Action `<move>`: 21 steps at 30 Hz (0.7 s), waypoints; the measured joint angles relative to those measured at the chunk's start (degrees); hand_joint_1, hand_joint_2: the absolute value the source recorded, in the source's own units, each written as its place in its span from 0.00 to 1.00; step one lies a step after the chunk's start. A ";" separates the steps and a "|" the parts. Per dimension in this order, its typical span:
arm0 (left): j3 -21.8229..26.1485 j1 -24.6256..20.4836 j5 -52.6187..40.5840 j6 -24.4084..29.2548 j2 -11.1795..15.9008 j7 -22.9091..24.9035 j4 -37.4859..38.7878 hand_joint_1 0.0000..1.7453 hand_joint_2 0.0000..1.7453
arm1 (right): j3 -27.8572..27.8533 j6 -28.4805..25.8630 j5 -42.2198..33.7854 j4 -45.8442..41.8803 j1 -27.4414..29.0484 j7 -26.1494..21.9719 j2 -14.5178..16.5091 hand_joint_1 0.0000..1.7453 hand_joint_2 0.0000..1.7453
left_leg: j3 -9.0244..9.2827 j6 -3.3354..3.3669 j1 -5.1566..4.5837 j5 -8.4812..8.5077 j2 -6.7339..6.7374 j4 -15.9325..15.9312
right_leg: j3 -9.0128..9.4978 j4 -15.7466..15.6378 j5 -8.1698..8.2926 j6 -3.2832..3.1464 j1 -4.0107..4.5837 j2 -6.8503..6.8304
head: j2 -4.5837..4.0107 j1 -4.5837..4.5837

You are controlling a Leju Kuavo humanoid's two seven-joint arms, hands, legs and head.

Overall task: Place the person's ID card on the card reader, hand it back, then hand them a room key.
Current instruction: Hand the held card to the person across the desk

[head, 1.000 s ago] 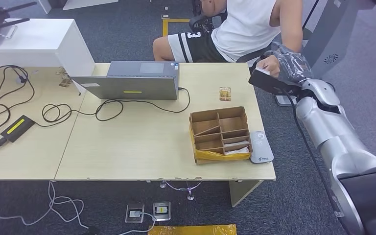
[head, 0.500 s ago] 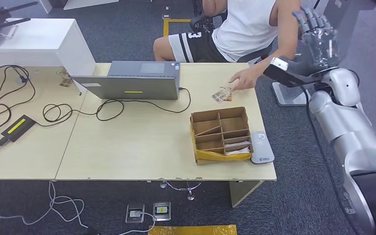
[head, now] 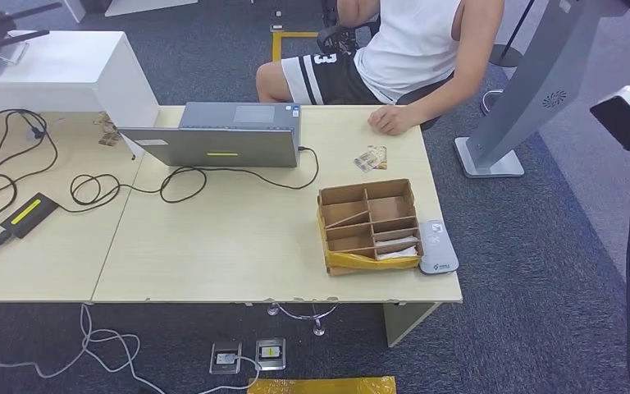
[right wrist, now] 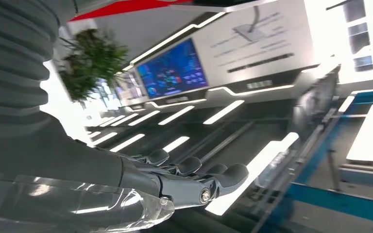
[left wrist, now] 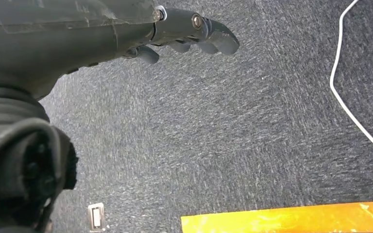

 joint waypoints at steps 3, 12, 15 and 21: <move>0.06 0.05 0.47 0.60 -0.36 0.15 -0.01 0.00 0.00 | -6.58 0.00 0.51 0.01 4.60 0.86 -1.79 0.00 1.00 | -0.03 0.04 0.00 -0.05 0.01 -0.01 | 0.01 0.00 -0.01 0.00 0.00 -0.02 | -0.01 0.01; 0.11 0.06 0.97 0.79 -1.00 0.68 -0.01 0.00 0.00 | -24.86 0.05 3.06 2.87 19.00 6.98 -3.75 0.00 1.00 | -0.03 0.06 0.04 -0.13 -0.01 -0.03 | 0.03 -0.01 -0.09 -0.01 0.04 -0.11 | -0.01 0.01; 0.14 -0.02 1.21 0.86 -1.02 0.74 0.00 0.00 0.00 | -30.18 0.06 5.13 4.46 22.88 8.99 -3.38 0.00 1.00 | 0.00 0.03 0.05 -0.18 0.08 -0.04 | 0.01 0.00 -0.10 -0.02 0.04 0.00 | -0.01 -0.03; 0.15 -0.09 1.69 1.46 -1.33 0.79 0.00 0.00 0.00 | -37.87 1.56 9.09 10.25 29.64 16.36 -1.98 0.00 1.00 | 0.00 0.00 0.11 -0.20 0.06 -0.05 | 0.04 0.00 -0.15 -0.05 0.10 0.00 | 0.00 -0.01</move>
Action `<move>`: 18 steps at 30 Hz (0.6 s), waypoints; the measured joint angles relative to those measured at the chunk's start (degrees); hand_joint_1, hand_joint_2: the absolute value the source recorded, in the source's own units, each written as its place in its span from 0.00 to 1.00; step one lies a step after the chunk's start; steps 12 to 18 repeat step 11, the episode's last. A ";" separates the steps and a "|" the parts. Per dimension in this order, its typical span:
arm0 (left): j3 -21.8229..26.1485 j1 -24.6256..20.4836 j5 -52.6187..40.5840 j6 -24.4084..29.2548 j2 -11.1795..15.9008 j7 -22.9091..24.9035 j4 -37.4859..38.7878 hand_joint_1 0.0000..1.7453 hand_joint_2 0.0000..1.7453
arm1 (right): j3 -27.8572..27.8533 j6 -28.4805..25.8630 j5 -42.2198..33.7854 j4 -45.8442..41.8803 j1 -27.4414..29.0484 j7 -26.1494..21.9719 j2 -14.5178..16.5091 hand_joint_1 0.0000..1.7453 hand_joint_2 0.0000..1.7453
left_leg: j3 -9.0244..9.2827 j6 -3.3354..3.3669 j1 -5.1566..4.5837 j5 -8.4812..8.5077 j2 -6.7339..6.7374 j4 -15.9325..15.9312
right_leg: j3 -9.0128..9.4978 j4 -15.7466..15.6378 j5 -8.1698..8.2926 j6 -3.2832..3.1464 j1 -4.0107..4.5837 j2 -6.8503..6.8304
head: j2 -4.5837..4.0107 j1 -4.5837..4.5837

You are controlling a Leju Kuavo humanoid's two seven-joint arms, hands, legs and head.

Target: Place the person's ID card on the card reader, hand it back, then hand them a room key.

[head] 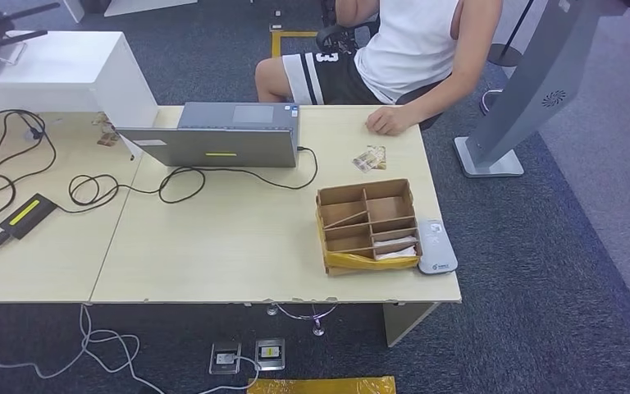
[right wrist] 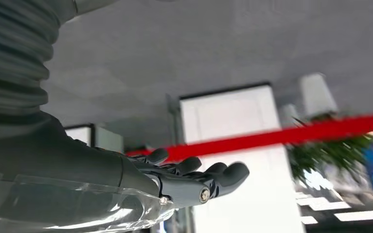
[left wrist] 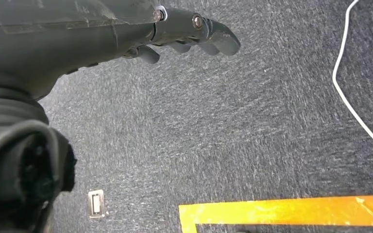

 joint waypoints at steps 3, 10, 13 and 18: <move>0.01 -0.11 0.30 0.69 0.00 0.00 0.00 0.00 0.75 | -2.22 2.48 0.01 2.83 2.35 3.72 0.91 0.00 1.00 | 0.04 -0.04 0.01 -0.02 0.07 0.00 | 0.00 0.00 0.00 0.00 0.01 0.04 | 0.00 0.00; 0.01 -0.24 0.98 0.82 -0.03 0.00 0.00 0.00 1.00 | -3.98 9.34 1.13 7.30 8.83 11.15 4.78 0.00 1.00 | 0.03 -0.05 0.07 -0.03 0.05 -0.02 | 0.02 0.00 -0.03 -0.03 0.08 0.03 | -0.01 0.00; 0.01 -0.24 1.01 0.82 -0.03 0.00 0.00 0.00 1.00 | -4.06 9.88 1.29 7.57 9.31 11.74 5.08 0.00 1.00 | 0.02 -0.05 0.08 -0.03 0.05 -0.02 | 0.02 0.00 -0.04 -0.03 0.09 0.02 | -0.01 0.00; 0.01 -0.24 1.01 0.82 -0.03 0.00 0.00 0.00 1.00 | -4.06 9.88 1.29 7.57 9.31 11.74 5.08 0.00 1.00 | 0.02 -0.05 0.08 -0.03 0.05 -0.02 | 0.02 0.00 -0.04 -0.03 0.09 0.02 | -0.01 0.00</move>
